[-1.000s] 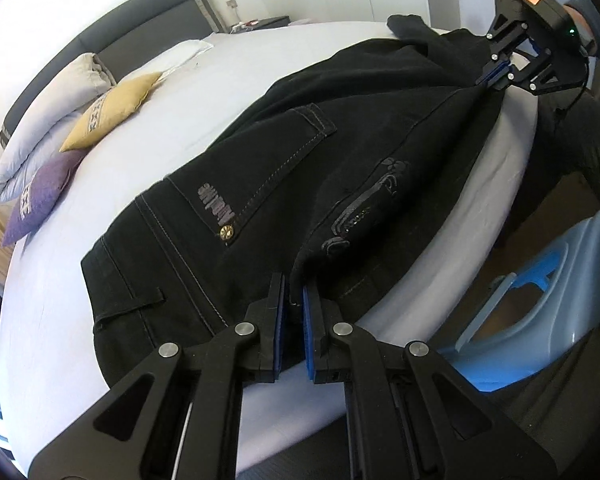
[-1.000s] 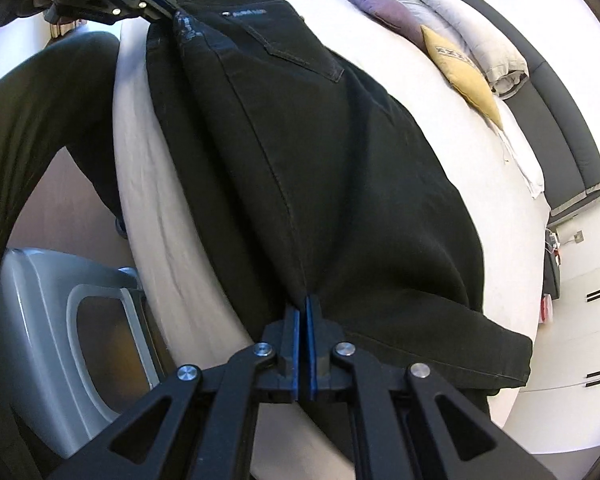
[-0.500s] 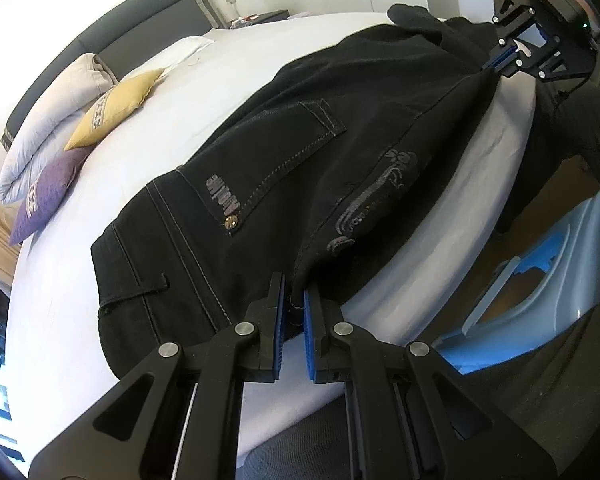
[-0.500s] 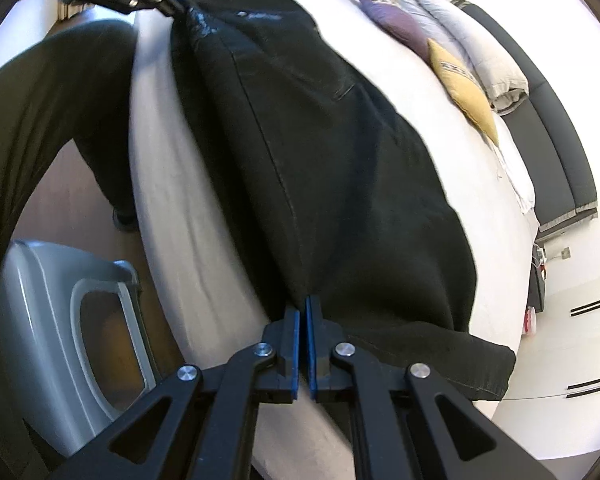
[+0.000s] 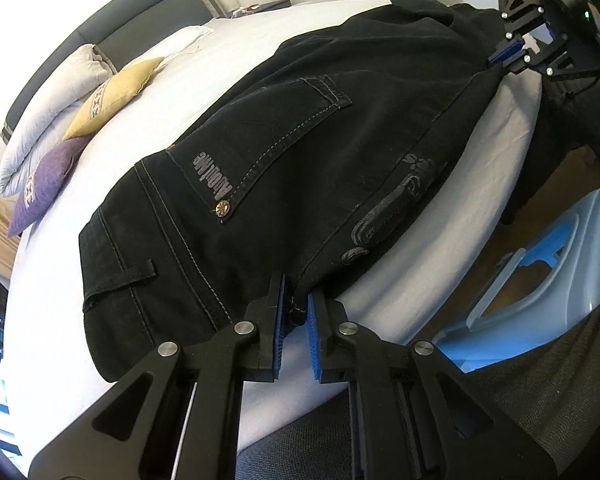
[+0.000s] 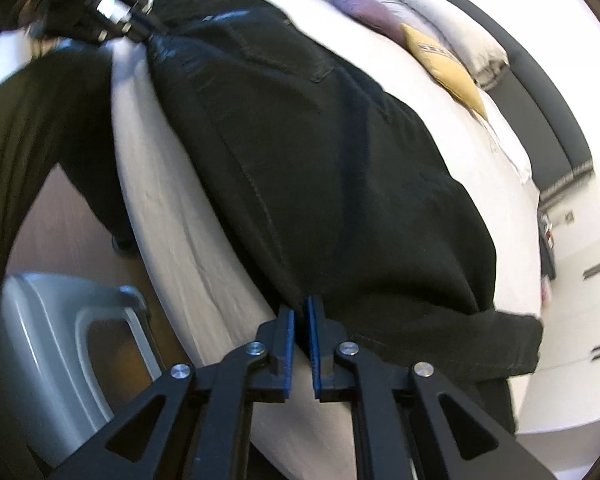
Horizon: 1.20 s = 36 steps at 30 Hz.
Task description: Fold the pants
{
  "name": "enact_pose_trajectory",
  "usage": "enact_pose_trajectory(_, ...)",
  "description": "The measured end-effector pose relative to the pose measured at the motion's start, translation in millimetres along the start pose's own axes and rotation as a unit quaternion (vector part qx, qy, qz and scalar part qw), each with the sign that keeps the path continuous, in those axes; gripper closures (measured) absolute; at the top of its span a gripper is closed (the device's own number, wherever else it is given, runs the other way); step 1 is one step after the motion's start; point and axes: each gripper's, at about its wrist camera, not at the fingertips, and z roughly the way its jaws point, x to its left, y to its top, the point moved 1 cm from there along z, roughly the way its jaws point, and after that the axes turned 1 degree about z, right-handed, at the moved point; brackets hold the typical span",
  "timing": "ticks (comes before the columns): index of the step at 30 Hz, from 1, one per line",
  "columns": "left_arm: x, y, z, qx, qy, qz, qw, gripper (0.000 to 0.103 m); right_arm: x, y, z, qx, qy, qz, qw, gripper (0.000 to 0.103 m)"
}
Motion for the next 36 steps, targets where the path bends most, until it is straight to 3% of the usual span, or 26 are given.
enact_pose_trajectory(8,5,17,-3,-0.018,0.034,-0.019,0.9991,0.092,-6,13,-18,-0.028,-0.056,-0.006,0.998,0.097)
enact_pose_trajectory(11,4,13,15,0.001,0.017,-0.03,0.9994,0.092,-5,5,2,0.003,-0.041,0.008,0.999,0.095)
enact_pose_trajectory(13,1,13,21,0.002,0.024,-0.03,0.9993,0.092,1,-1,9,0.001,-0.052,0.003,0.999,0.091)
enact_pose_trajectory(15,4,17,21,0.005,0.021,-0.041,0.9989,0.092,1,0,1,-0.002,-0.054,0.011,0.998,0.08)
enact_pose_trajectory(17,5,18,23,0.008,0.021,-0.044,0.9988,0.092,-9,0,-9,-0.003,-0.046,0.037,0.998,0.033)
enact_pose_trajectory(19,4,20,26,0.012,0.026,-0.041,0.9987,0.092,-35,-2,-28,-0.034,-0.027,0.09,0.995,0.024)
enact_pose_trajectory(22,5,25,29,0.015,0.03,-0.045,0.9984,0.092,-93,-9,-43,-0.05,0.004,0.196,0.979,0.023)
enact_pose_trajectory(24,7,27,31,0.013,0.03,-0.05,0.9982,0.092,-151,-23,-40,-0.046,0.017,0.301,0.952,0.022)
enact_pose_trajectory(25,7,26,31,0.012,0.03,-0.052,0.9981,0.092,-184,-36,-33,-0.041,0.036,0.372,0.927,0.022)
enact_pose_trajectory(27,7,24,30,0.009,0.029,-0.057,0.9979,0.092,-243,-78,-15,-0.043,0.087,0.526,0.845,0.022)
enact_pose_trajectory(28,8,25,31,0.009,0.028,-0.059,0.9978,0.092,-270,-107,0,-0.041,0.112,0.61,0.783,0.022)
enact_pose_trajectory(30,11,23,32,0.008,0.027,-0.06,0.9978,0.092,-294,-137,17,-0.038,0.126,0.682,0.719,0.022)
enact_pose_trajectory(31,12,24,33,0.009,0.027,-0.061,0.9977,0.092,-299,-148,24,-0.046,0.133,0.699,0.701,0.022)
enact_pose_trajectory(36,19,23,37,0.012,0.023,-0.063,0.9977,0.092,-310,-159,61,-0.031,0.133,0.726,0.674,0.027)
